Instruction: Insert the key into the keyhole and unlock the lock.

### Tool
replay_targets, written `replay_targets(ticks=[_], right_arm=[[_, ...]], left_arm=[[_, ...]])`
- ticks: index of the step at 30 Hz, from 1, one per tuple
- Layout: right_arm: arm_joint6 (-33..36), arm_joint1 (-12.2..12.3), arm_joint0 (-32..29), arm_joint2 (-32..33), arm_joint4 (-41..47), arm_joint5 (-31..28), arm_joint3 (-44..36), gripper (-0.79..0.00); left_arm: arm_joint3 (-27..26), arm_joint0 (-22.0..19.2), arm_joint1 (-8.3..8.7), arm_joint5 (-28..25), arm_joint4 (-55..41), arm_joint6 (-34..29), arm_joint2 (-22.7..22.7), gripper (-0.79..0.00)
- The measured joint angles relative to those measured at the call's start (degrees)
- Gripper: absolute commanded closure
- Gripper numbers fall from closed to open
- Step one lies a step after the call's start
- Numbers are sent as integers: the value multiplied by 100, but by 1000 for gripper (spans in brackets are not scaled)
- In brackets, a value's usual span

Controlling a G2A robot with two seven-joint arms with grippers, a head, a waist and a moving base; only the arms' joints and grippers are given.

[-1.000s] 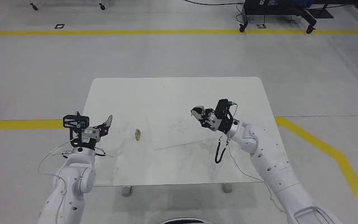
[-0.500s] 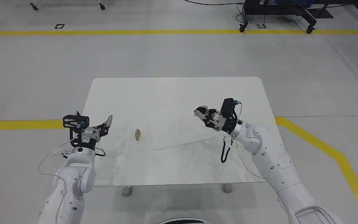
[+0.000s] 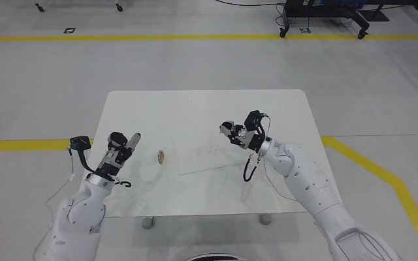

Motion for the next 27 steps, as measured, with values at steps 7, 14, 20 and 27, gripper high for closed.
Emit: replay_targets(ticks=[7, 14, 20, 27], right_arm=[[-82, -29, -62, -59, 397, -311, -32, 0], [-256, -200, 221, -794, 1952, -1326, 306, 0], [377, -233, 573, -1778, 3439, -1312, 268, 0], [1149, -186, 891, -2359, 4737, -1313, 264, 0]], left_arm=[[-18, -29, -13, -563, -839, -490, 277, -785], [149, -144, 43, -1213, -2041, -1591, 466, -785], [230, -263, 92, -1456, -2745, -2405, 655, -785], [159, -243, 95, -1673, -2071, -2244, 800, -348]])
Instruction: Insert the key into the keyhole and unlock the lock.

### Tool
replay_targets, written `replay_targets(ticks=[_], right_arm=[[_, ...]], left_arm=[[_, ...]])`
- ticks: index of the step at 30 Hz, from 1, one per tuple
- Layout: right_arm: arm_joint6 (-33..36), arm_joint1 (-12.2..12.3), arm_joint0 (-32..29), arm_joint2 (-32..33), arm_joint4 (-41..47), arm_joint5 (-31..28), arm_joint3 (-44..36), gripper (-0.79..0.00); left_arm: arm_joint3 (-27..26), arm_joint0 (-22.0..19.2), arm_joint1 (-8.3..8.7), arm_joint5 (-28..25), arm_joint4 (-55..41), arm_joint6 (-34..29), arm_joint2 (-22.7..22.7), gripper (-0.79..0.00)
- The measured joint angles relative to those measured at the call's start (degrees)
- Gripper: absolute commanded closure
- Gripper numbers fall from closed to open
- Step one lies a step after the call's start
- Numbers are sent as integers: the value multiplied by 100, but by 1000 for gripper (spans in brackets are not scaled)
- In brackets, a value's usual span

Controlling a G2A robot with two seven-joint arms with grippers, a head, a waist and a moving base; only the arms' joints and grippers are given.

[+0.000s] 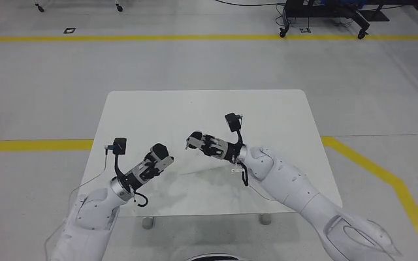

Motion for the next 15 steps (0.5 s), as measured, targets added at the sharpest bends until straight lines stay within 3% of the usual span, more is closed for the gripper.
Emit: replay_targets(ticks=[9, 15], right_arm=[[452, 2, 137, -196, 502, 0, 7, 0], [594, -43, 189, -272, 611, 0, 60, 0]], left_arm=[[13, 24, 23, -53, -29, 33, 113, -200], [16, 21, 40, -11, -155, -1, 178, -209]])
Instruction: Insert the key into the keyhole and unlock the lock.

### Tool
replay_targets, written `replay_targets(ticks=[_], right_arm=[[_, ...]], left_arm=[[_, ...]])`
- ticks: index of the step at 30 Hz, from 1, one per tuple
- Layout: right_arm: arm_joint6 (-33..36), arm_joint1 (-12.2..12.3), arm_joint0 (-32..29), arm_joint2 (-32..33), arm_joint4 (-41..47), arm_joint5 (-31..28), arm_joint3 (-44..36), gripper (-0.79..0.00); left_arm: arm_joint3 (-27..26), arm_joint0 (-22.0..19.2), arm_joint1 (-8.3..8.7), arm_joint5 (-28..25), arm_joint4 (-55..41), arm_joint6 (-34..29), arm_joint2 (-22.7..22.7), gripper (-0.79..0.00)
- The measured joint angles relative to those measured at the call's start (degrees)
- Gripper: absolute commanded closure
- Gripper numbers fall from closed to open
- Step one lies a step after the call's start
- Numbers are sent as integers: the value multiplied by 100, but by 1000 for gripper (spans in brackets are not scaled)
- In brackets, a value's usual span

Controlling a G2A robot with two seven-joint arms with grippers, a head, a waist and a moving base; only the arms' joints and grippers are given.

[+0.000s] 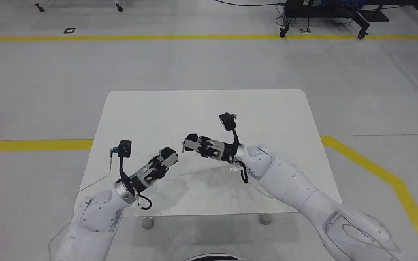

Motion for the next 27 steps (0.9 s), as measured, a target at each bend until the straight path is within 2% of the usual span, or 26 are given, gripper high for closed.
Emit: replay_targets(ticks=[6, 11, 13, 14, 26, 27], right_arm=[[123, -52, 36, -50, 96, 0, 48, 0], [249, -94, 70, -64, 168, 0, 97, 0], [289, -106, 76, -59, 189, 0, 105, 0], [314, -113, 78, -52, 202, 0, 111, 0], [543, -154, 43, 71, 277, 0, 126, 0], [550, -154, 35, 89, 274, 0, 118, 0]], left_arm=[[-18, -11, 20, 38, 24, -33, 51, -185], [-20, -27, 34, 69, 46, -22, 85, -92], [-12, -47, 39, 83, 46, -19, 91, -12], [-2, -63, 43, 102, 47, -18, 96, 0], [27, -117, 66, 237, 284, 142, 139, 0], [27, -112, 68, 233, 292, 155, 144, -83]])
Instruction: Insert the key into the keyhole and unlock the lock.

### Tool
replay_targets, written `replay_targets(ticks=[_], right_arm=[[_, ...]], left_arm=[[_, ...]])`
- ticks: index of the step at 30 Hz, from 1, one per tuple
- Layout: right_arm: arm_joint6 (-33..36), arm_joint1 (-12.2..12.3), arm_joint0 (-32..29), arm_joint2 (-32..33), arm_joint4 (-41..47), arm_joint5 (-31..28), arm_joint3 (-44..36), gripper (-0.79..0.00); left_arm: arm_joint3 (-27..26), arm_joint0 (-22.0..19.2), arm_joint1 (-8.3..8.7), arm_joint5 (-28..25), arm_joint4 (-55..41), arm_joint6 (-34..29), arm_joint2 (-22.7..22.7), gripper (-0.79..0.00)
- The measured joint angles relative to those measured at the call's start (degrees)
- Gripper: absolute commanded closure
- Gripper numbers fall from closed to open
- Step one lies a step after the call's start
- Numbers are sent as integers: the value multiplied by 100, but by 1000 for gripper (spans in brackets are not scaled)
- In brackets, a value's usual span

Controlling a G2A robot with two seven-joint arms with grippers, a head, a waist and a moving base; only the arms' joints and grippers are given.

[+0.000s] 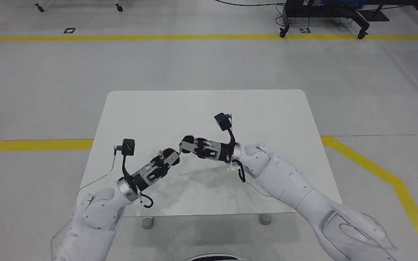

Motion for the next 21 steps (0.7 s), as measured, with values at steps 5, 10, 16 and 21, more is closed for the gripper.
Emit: replay_targets(ticks=[5, 10, 16, 21], right_arm=[[41, 5, -48, 90, -60, 0, -69, 0], [167, -3, -65, 100, -58, 0, -121, 0], [337, -42, -45, 82, 45, 0, -108, 0], [465, -68, -41, 113, 118, 0, -119, 0]], left_arm=[[-18, 31, 11, -38, 63, 38, 35, -249], [-18, 36, 24, -65, 68, 50, 52, -268], [-27, 46, 41, -61, 45, 42, 75, -185], [-38, 45, 52, -10, 54, 55, 98, -31]])
